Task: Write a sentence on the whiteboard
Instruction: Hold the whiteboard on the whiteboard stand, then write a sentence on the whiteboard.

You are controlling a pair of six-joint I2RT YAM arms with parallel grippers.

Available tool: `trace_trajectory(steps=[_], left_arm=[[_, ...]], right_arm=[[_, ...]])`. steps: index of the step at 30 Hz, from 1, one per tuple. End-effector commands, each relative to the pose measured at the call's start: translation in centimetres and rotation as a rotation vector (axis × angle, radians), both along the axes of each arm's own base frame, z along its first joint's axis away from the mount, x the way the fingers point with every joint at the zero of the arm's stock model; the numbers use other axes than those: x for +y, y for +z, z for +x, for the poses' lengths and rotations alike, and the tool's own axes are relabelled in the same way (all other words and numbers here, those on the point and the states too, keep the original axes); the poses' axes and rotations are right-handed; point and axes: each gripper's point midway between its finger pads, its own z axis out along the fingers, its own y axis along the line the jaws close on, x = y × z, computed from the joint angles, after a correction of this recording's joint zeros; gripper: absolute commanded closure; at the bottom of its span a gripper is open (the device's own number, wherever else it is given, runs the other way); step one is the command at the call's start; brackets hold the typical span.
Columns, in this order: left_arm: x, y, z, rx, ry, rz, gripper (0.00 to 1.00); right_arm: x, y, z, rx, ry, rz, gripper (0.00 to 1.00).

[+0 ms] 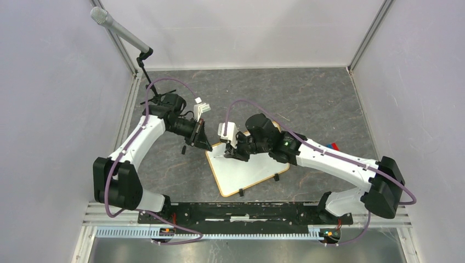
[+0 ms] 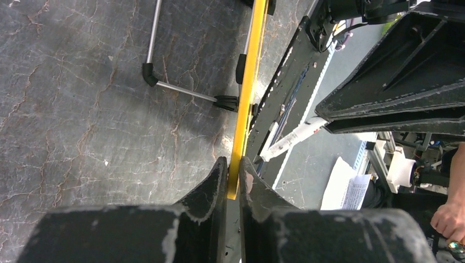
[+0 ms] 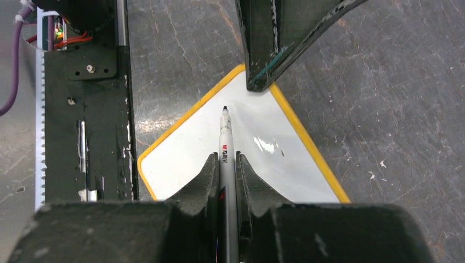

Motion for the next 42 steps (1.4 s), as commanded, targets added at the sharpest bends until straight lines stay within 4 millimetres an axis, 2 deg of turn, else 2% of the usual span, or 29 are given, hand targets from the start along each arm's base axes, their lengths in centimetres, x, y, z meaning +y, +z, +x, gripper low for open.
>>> trace_trajectory(steps=[1, 4, 7, 42], left_arm=[[-0.5, 0.8, 0.7, -0.041, -0.029, -0.032, 0.93], [-0.4, 0.6, 0.8, -0.042, -0.026, -0.02, 0.97], [-0.3, 0.5, 0.8, -0.044, -0.023, -0.01, 0.98], [0.0, 0.4, 0.4, -0.064, -0.023, 0.004, 0.98]], right_arm=[[1.9, 4.1, 0.6, -0.03, 0.002, 0.104, 1.0], [2.2, 4.3, 0.7, -0.029, 0.001, 0.108, 1.0], [2.2, 3.7, 1.0, -0.03, -0.014, 0.092, 1.0], [2.5, 2.5, 2.3, -0.049, -0.055, 0.063, 1.0]])
